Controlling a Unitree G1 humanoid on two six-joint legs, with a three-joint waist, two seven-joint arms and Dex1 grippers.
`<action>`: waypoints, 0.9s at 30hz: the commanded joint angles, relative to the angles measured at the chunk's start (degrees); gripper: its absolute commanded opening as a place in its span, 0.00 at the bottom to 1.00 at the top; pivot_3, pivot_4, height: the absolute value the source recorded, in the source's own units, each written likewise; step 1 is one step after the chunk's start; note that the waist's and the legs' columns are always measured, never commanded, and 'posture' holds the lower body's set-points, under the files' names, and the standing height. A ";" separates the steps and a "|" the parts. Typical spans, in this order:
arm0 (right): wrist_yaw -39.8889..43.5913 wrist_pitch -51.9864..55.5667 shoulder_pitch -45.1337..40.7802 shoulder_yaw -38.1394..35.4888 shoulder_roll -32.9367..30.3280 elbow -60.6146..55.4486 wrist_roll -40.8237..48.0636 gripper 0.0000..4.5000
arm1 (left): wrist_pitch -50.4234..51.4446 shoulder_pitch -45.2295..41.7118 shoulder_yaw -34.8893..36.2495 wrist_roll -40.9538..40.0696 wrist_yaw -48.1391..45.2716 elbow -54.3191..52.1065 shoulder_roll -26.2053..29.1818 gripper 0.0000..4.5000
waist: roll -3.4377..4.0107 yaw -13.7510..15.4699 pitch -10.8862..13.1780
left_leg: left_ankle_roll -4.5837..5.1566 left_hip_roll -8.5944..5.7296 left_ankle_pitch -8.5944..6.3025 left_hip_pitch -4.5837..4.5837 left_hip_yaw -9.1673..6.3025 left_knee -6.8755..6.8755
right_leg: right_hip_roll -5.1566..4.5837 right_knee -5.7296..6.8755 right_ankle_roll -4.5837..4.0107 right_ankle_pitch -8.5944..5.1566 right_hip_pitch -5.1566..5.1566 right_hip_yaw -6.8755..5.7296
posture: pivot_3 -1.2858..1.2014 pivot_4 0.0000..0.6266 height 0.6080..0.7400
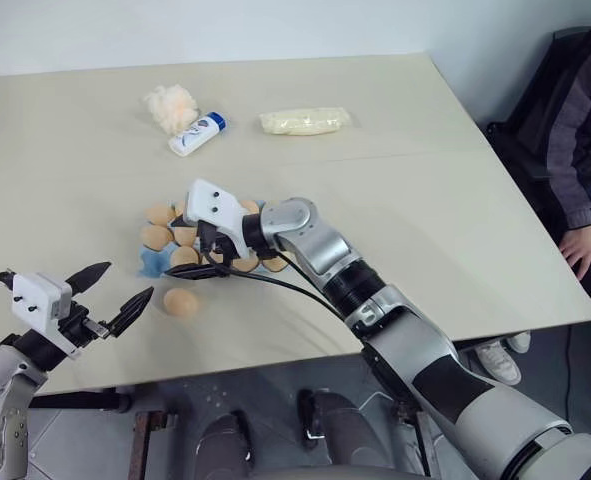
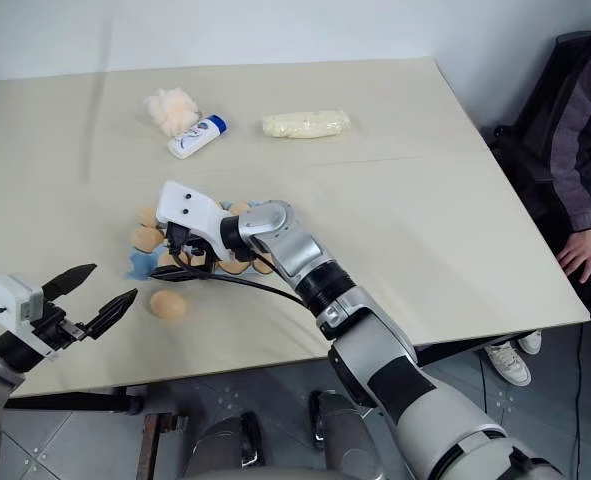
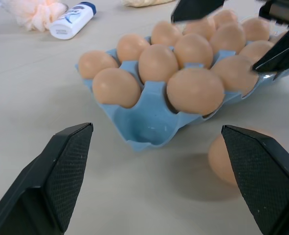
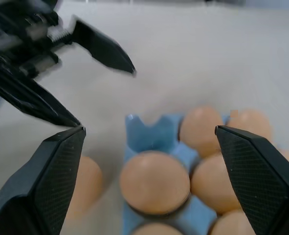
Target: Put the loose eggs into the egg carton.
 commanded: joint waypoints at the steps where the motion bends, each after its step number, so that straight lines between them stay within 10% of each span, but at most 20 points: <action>1: 3.58 -0.98 4.63 -2.59 -3.83 -9.98 3.85 0.99 | -0.26 -0.16 0.12 -0.29 -0.48 -1.33 0.93 1.00 | -0.01 0.06 0.00 | 0.00 0.00 0.00 -0.01 0.00 -0.01 | 0.00 -0.02 0.00 0.00 0.00 0.00 | 0.52 0.24 1.00; 17: 12.19 -11.34 35.59 -17.12 -31.75 -35.96 14.24 0.99 | -4.09 3.01 -1.04 3.28 -11.85 5.01 8.97 1.00 | 0.02 0.93 0.02 | 0.00 -0.19 -0.01 0.09 0.00 -0.02 | 0.12 -0.20 -0.05 -0.07 0.10 0.00 | 0.52 0.24 1.00; 27: 14.38 -8.62 40.79 -16.13 -36.52 -38.96 17.90 0.99 | -8.00 2.24 -1.46 3.94 -15.70 10.06 10.98 1.00 | 0.08 1.17 0.06 | 0.02 -0.25 -0.01 0.12 -0.34 -0.01 | 0.17 -0.43 -0.03 -0.06 0.17 0.09 | 0.52 0.24 1.00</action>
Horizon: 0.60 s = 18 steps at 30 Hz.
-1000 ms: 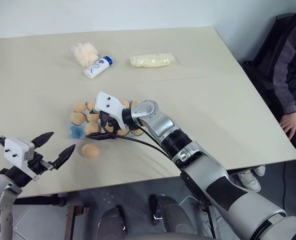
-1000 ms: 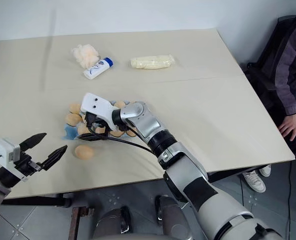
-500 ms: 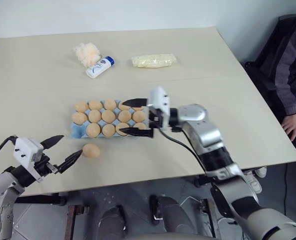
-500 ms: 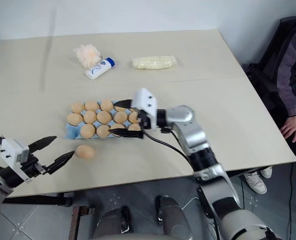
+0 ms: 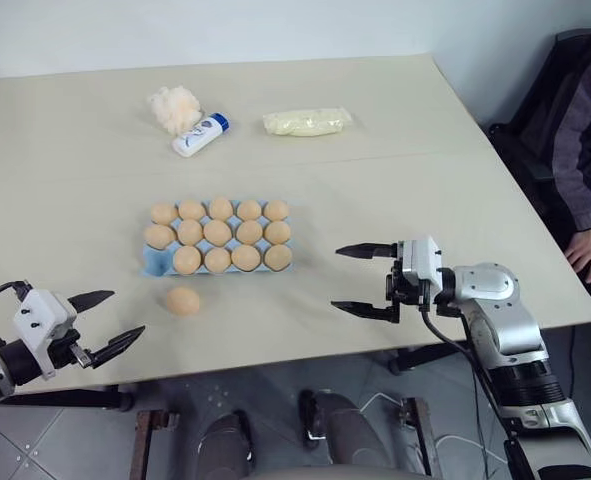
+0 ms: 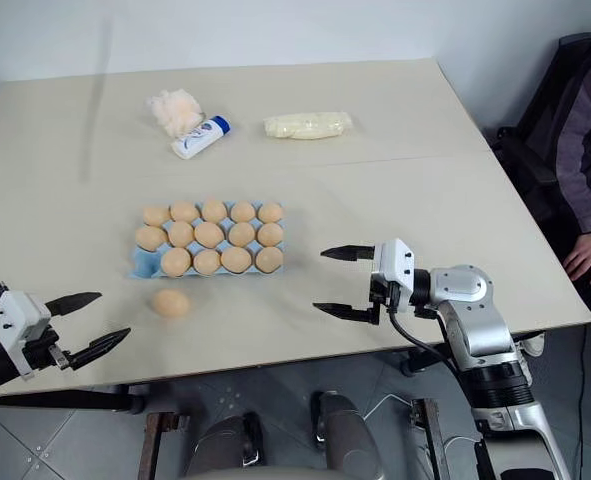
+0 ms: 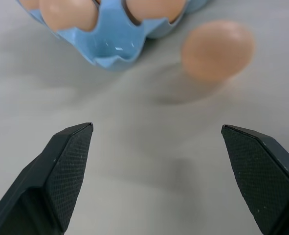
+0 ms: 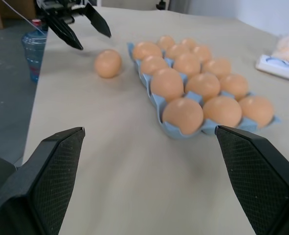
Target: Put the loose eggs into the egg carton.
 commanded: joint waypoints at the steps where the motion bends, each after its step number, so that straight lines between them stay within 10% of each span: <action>1: -0.07 -1.02 0.64 -0.13 -0.85 -1.58 0.59 0.99 | 0.02 -1.31 0.10 -1.93 -0.76 -2.03 -0.05 1.00 | 0.00 0.47 0.00 | 0.00 0.00 0.00 -0.01 -0.01 0.00 | 0.00 -0.03 0.00 0.00 0.00 -0.01 | 0.52 0.24 1.00; 18: -2.15 -0.27 -0.93 0.80 0.07 -2.89 1.10 0.99 | 6.46 -11.58 -13.84 -0.72 10.14 -4.56 -12.62 1.00 | 0.01 1.04 0.00 | 0.21 -0.08 0.10 0.00 -0.02 0.06 | 0.04 0.08 0.07 0.04 0.06 0.02 | 0.52 0.24 1.00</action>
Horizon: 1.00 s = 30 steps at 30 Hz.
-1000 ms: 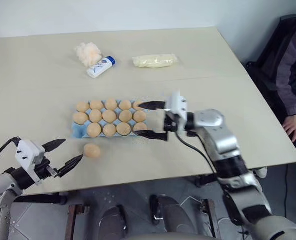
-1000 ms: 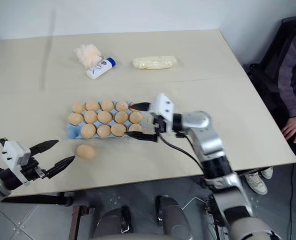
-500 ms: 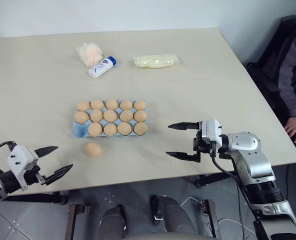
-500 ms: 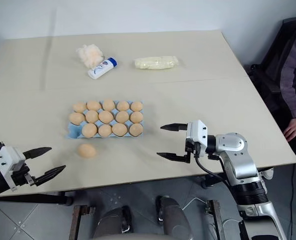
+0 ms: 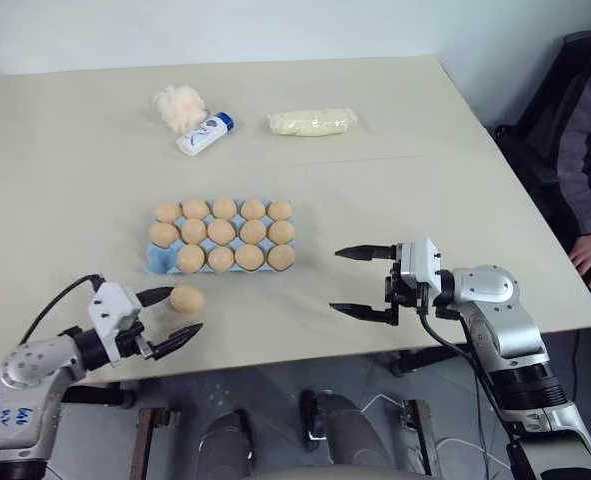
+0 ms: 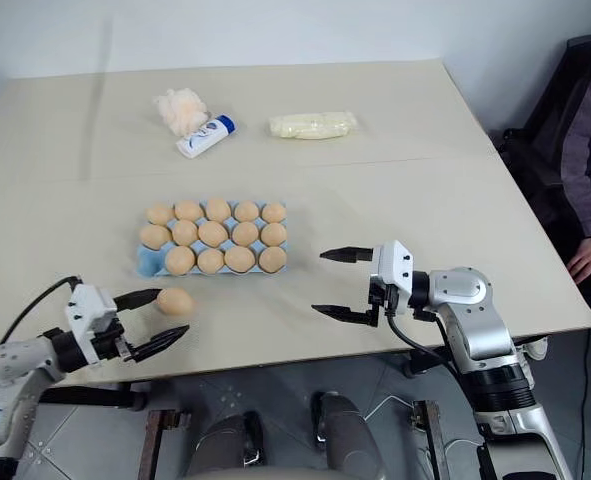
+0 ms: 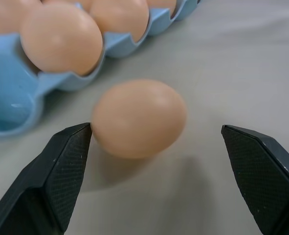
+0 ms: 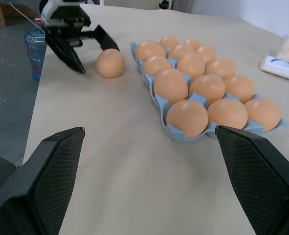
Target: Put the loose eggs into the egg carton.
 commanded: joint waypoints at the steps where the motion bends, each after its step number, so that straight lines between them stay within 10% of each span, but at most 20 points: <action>1: -0.52 -0.31 -1.28 0.08 0.17 -2.40 1.07 0.99 | -0.48 -3.25 -1.88 0.53 3.42 2.00 -3.22 1.00 | -0.01 0.24 0.00 | 0.00 -0.01 0.00 0.00 -0.02 0.04 | 0.00 0.00 0.03 0.02 0.05 -0.01 | 0.52 0.24 1.00; 4: -0.83 -0.02 -1.51 0.20 0.12 -2.54 1.05 0.99 | -3.41 -4.01 -3.67 3.46 3.85 3.58 -3.91 1.00 | -0.01 0.20 -0.01 | -0.02 -0.04 -0.02 0.12 -0.08 0.14 | 0.00 -0.07 0.07 0.04 0.28 -0.04 | 0.52 0.24 1.00; 12: -1.76 0.72 -2.16 0.62 0.75 -2.55 1.15 1.00 | -6.94 1.09 1.17 2.05 2.27 4.15 -1.63 0.54 | -0.01 -0.09 -0.01 | -0.03 0.03 -0.05 0.20 -0.14 0.12 | 0.00 -0.10 0.06 0.04 0.38 -0.08 | 0.52 0.24 1.00; 30: -3.50 1.26 -2.17 2.99 2.54 -4.08 0.97 1.00 | -1.08 -18.47 2.29 -1.17 3.16 13.78 2.26 0.52 | -0.01 1.25 -0.01 | 0.04 -0.01 0.00 0.23 -0.30 0.17 | -0.02 -0.19 0.09 0.05 0.59 -0.23 | 0.52 0.24 1.00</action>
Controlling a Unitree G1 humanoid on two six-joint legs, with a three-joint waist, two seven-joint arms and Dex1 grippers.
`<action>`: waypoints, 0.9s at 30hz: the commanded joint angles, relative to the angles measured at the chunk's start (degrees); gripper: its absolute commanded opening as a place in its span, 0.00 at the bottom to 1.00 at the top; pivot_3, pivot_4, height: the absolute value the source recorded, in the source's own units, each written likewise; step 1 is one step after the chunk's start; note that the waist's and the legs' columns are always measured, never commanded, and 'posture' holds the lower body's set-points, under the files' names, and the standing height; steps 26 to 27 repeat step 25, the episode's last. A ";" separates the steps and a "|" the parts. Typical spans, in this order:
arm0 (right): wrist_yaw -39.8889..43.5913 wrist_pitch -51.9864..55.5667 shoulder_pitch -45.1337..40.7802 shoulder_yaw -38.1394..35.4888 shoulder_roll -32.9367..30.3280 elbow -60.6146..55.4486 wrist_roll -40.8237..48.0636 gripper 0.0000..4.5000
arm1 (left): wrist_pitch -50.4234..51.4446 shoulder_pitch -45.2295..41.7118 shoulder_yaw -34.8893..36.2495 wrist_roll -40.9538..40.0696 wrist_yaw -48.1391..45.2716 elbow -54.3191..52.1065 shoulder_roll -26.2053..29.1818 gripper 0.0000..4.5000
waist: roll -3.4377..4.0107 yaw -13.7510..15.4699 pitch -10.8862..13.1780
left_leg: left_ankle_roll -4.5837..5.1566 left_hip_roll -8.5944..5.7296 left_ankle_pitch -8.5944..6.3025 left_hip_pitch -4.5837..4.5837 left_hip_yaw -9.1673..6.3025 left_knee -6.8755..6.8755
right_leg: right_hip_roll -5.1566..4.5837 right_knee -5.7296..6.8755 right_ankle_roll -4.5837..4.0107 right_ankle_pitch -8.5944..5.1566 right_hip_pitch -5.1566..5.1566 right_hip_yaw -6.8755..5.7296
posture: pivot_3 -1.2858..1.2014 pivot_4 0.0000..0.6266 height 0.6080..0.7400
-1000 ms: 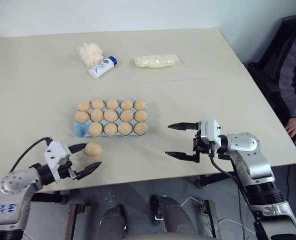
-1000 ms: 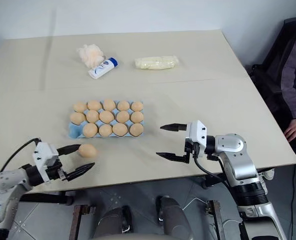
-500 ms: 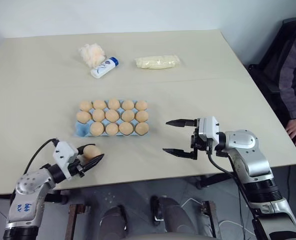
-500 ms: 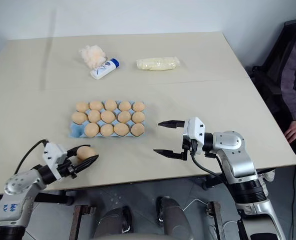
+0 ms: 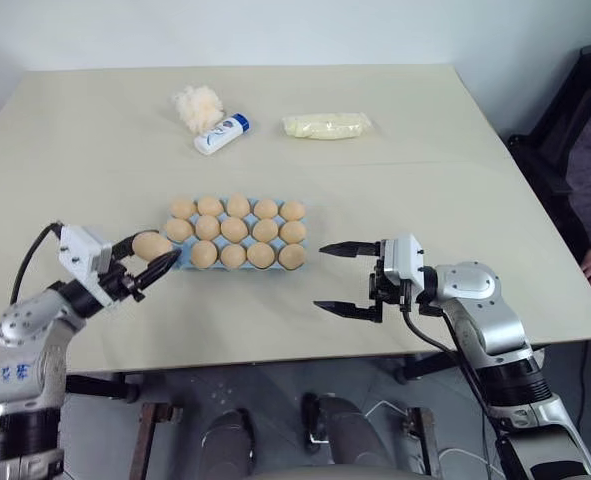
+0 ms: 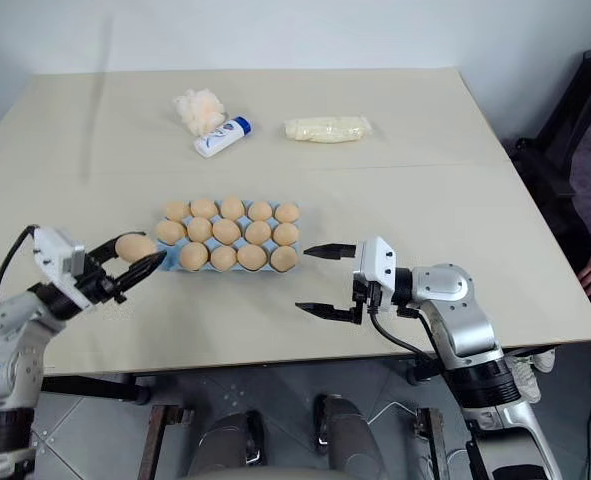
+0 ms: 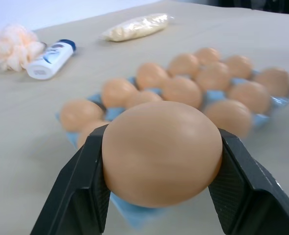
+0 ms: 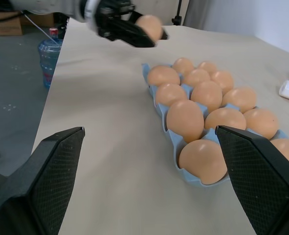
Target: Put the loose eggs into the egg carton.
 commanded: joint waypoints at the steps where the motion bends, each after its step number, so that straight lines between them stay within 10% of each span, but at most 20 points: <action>1: -0.96 -0.15 -0.67 -0.65 0.30 -2.60 1.15 1.00 | -0.71 -1.78 -2.30 2.35 -1.73 3.62 1.31 0.60 | 0.00 -0.23 0.00 | 0.07 0.01 0.01 0.00 0.04 0.00 | 0.00 0.01 0.03 0.02 0.00 0.02 | 0.52 0.24 1.00; 7: -2.46 -0.18 -0.58 -1.19 0.28 -3.38 1.39 1.00 | -0.67 -0.16 -1.93 1.72 -3.16 1.38 1.60 0.99 | 0.00 0.04 0.00 | 0.00 0.04 -0.07 -0.01 -0.03 -0.06 | 0.08 0.11 0.00 -0.02 -0.06 -0.06 | 0.52 0.24 1.00; 27: -10.95 -1.07 6.26 -8.41 -2.44 -2.11 0.06 1.00 | -7.16 15.27 9.30 2.42 -4.82 -1.84 8.18 0.99 | 0.04 0.07 0.02 | -0.17 0.07 -0.26 -0.04 -0.06 -0.14 | -0.06 -0.12 -0.05 -0.08 -0.05 -0.08 | 0.52 0.24 1.00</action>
